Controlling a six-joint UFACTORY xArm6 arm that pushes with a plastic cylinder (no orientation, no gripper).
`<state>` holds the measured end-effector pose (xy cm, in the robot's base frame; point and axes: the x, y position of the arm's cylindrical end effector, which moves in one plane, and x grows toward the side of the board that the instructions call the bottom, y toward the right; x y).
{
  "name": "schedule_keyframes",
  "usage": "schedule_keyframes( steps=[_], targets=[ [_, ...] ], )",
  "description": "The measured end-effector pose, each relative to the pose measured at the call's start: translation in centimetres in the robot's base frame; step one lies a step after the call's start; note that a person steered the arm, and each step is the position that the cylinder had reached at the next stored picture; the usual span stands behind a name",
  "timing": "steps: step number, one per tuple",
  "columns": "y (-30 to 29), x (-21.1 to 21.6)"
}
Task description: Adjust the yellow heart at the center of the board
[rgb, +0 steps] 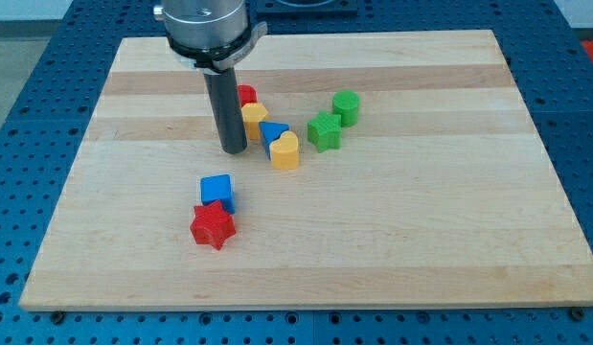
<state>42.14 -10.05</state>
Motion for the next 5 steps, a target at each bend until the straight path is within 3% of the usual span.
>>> schedule_keyframes(
  steps=[5],
  targets=[
    [-0.4,2.9]
  ],
)
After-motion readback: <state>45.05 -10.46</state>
